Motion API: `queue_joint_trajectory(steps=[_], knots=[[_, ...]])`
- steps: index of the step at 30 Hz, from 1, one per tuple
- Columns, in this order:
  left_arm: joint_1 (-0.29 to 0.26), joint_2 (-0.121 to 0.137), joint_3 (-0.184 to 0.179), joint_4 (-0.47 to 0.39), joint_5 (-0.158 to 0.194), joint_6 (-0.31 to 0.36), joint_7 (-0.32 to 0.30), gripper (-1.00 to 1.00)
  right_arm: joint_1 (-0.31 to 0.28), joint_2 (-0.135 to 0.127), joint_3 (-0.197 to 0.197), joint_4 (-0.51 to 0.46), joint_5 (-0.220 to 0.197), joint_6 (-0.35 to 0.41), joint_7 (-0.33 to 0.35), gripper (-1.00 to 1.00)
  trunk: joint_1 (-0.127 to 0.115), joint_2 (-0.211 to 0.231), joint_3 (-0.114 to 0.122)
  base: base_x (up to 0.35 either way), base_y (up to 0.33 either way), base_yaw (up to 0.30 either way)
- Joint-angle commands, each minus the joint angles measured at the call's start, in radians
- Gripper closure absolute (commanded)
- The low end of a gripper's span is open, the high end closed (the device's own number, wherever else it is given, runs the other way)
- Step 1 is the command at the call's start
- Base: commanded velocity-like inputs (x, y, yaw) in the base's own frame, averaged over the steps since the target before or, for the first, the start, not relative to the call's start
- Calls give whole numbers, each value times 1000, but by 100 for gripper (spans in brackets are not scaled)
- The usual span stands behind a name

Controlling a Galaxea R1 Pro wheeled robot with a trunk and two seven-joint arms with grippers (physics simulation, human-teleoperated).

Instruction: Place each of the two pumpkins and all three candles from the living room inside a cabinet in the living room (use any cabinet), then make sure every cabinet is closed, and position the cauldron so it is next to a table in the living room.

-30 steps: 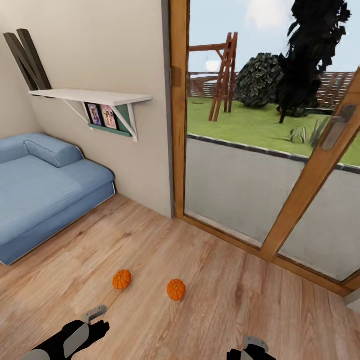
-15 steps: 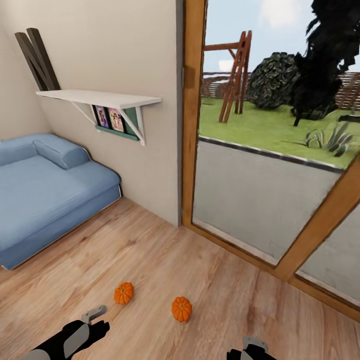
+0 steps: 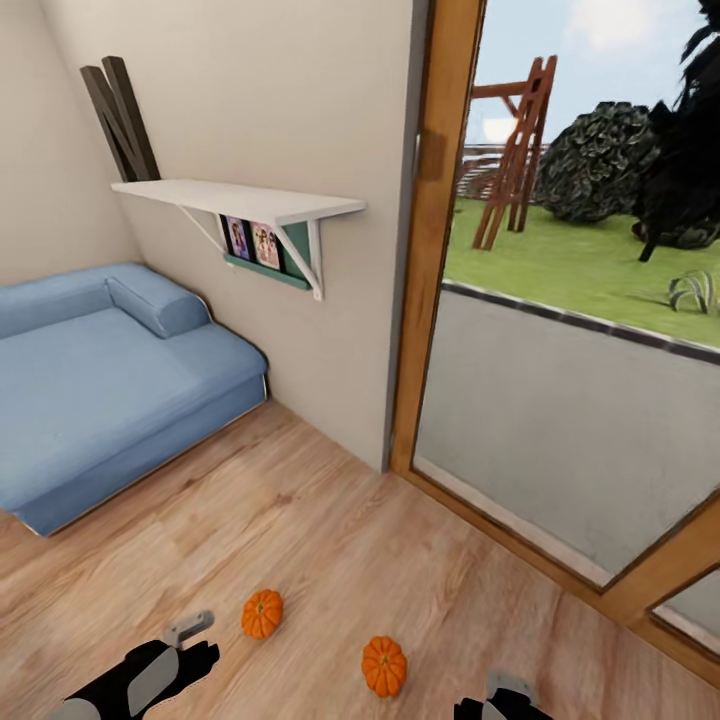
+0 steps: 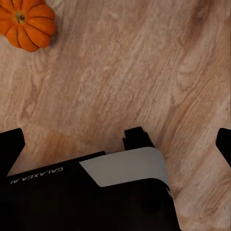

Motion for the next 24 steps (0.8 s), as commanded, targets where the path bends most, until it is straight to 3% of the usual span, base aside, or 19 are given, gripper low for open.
queue_joint_trajectory(steps=[1, 24], knots=[[0, 1, -7, -3, 9, 3, 8, -100, 0, 0, 6, -2, -4, 5, -7, -100, 1, -1, -1, 327, 69, 6], [0, 3, -6, -3, 9, 3, 8, -100, 0, 1, 6, -2, -3, 4, -5, -100, 1, -1, -1, 250, 181, 0]])
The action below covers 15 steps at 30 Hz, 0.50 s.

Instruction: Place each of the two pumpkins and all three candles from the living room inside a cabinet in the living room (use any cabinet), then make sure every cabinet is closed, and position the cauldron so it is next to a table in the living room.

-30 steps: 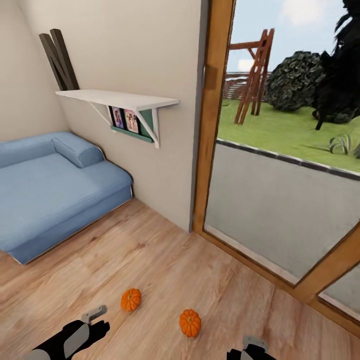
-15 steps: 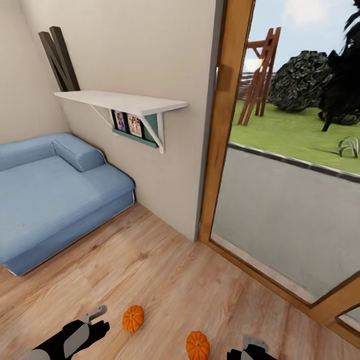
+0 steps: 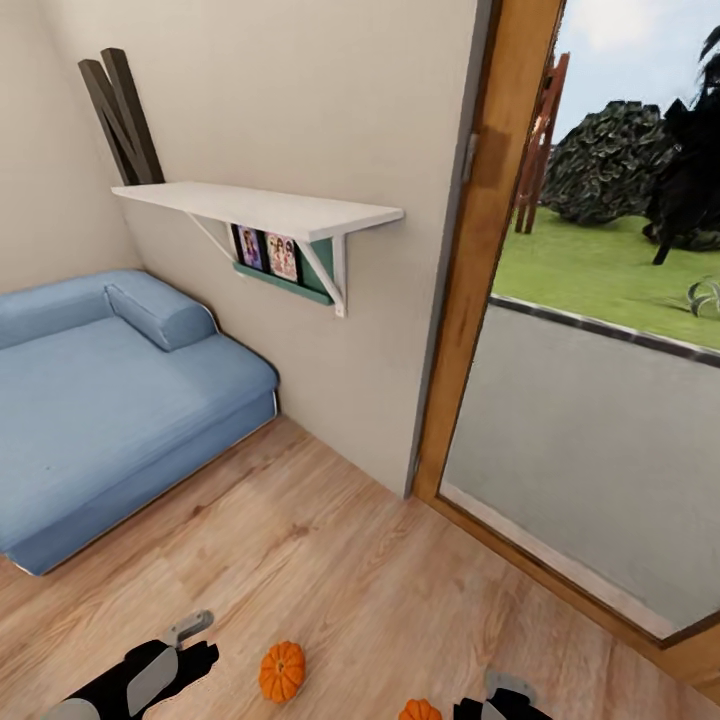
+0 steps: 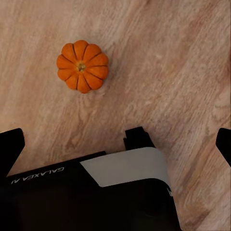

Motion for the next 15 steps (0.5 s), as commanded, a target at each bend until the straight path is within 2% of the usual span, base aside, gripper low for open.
queue_joint_trajectory(steps=[1, 5, 10, 15], knots=[[0, 1, -7, -3, 9, 3, 8, -100, 0, 0, 6, -2, -5, 2, -6, -100, 1, -1, -1, 290, 102, 0], [0, 1, -8, -3, 9, 3, 7, -100, -1, -1, 6, -2, -5, -20, -5, -100, 1, -1, -1, 175, 62, 0], [0, -2, -8, -3, 7, 3, 6, -100, -1, -2, 6, -2, -4, -27, -5, -100, 1, -1, -1, -160, 5, 0], [0, -1, -8, -3, 7, 3, 4, -100, -1, -2, 6, -2, -4, -29, -5, -100, 1, -1, -1, -37, 1, 0]])
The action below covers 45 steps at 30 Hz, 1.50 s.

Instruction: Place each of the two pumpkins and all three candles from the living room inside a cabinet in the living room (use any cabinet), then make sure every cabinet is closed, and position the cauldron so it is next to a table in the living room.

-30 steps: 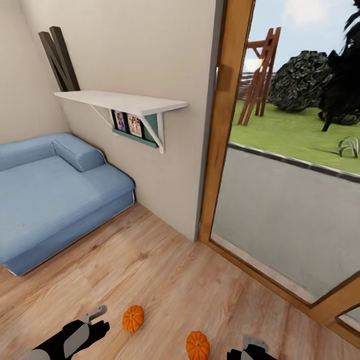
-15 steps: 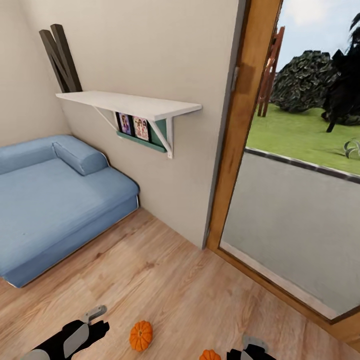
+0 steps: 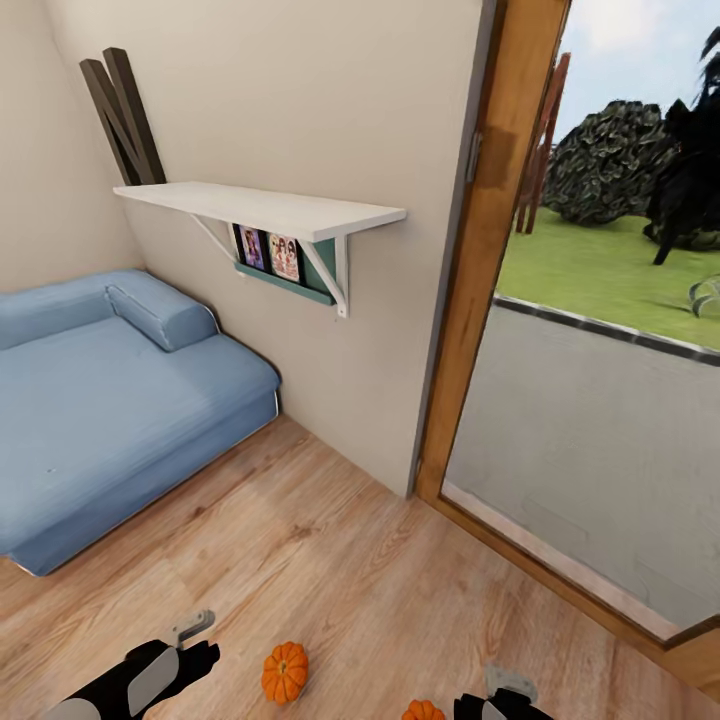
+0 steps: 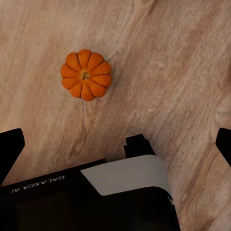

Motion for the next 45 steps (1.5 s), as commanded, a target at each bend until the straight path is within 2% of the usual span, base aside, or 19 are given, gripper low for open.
queue_joint_trajectory(steps=[1, 15, 17, 19, 20, 21, 22, 23, 24, 26, 27, 30, 34, 36, 39, 41, 42, 45], knots=[[0, 1, -7, -3, 9, 3, 7, -100, -1, 0, 6, -2, -4, 5, -7, -100, 0, -1, -1, -9, 0, 0], [-2, -2, -9, -18, 13, 21, -1, -100, -1, -2, 4, -1, -5, -26, -6, -100, 0, -1, -1, 26, 36, 0], [-8, 0, -10, -54, 13, 86, -1, -100, -1, -2, 4, -1, -6, -49, -5, -100, 0, -1, -1, 0, 0, 0], [-21, 12, -7, -137, 12, 221, 0, -100, 0, -1, 4, -1, -6, -62, 7, -100, 0, -1, -1, 0, 0, 0], [-26, 30, 2, -194, 12, 286, 0, -100, 0, -1, 4, -1, -6, -65, 21, -100, 0, -1, -1, 0, 0, 0], [-27, 40, 11, -225, 13, 314, 0, -100, 0, -1, 4, -1, -7, -66, 31, -100, 4, -8, -4, 0, 0, 0], [-30, 62, 37, -292, 13, 359, 1, -100, 0, -1, 4, -1, -7, -70, 52, -100, 8, -15, -7, 0, 0, 0], [-31, 81, 73, -359, 15, 390, 2, -100, 0, -1, 4, -1, -7, -75, 74, -100, 12, -22, -10, 0, 0, 0], [-31, 99, 132, -445, 16, 427, 4, -100, 0, -1, 4, -1, -7, -83, 102, -100, 15, -29, -14, 0, 0, 0], [-30, 110, 192, -519, 16, 494, 6, -100, 0, -2, 4, -1, -7, -93, 123, -100, 23, -43, -20, 0, 0, 0], [-30, 113, 211, -539, 15, 533, 6, -100, -1, -2, 4, -1, -7, -98, 128, -100, 27, -50, -23, 0, 0, 0], [-29, 116, 238, -566, 15, 601, 4, -100, 0, -2, 3, -1, -7, -121, 136, -100, 38, -71, -32, 0, 0, 0], [-29, 112, 246, -575, 18, 624, 0, -100, 0, -1, 3, 1, -7, -143, 139, -100, 54, -99, -45, 0, 0, 0], [-28, 110, 247, -576, 36, 628, -2, -100, 0, -1, 2, 4, -7, -146, 139, -100, 61, -113, -51, 0, 0, 0], [-28, 112, 247, -577, 99, 633, -3, -100, -1, -1, 1, 3, -7, -148, 147, -100, 73, -134, -61, 0, 0, 0], [-28, 113, 246, -578, 129, 634, -3, -100, 0, -1, 0, 2, -7, -148, 166, -100, 81, -148, -67, 0, 0, 0], [-28, 113, 246, -578, 147, 635, -3, -100, 0, -1, -2, 4, -8, -149, 197, -100, 84, -155, -70, 0, 0, 0], [-28, 111, 244, -578, 160, 637, -3, -100, 0, -4, -6, 10, -12, -160, 249, -100, 96, -176, -79, 0, 0, 0]])
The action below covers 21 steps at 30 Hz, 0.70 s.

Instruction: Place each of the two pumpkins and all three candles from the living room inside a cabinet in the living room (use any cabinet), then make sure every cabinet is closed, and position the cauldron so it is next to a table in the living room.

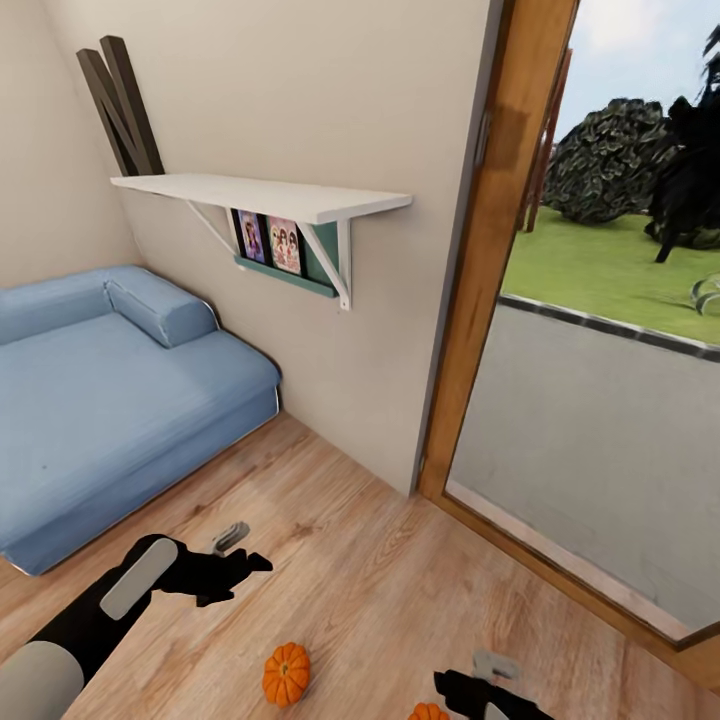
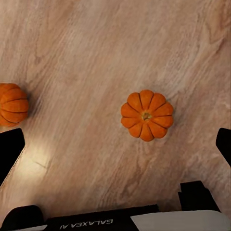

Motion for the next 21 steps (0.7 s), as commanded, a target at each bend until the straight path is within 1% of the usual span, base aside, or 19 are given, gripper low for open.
queue_joint_trajectory(steps=[1, 4, 12, 16, 21], knots=[[-1, 1, -3, -1, 13, 0, 9, -100, 0, -1, 2, 2, -6, -9, 11, -100, 4, -8, -4, 0, 0, 0], [-1, 1, -4, -1, 17, 1, 8, -100, 0, -4, 0, 5, -13, -44, 28, -100, 15, -29, -14, 0, 0, 0], [-1, -3, -5, -2, 18, 2, 8, -100, -1, -7, -1, 7, -17, -103, 33, -100, 46, -85, -39, 0, 0, 0], [-1, 1, -4, -1, 19, 5, 7, -100, 0, -7, -2, 7, -18, -113, 33, -100, 61, -113, -51, 0, 0, 0], [-1, -4, -6, -1, 20, 8, 7, -100, 0, -7, -1, 7, -18, -116, 33, -100, 81, -148, -67, 0, 0, 0]])
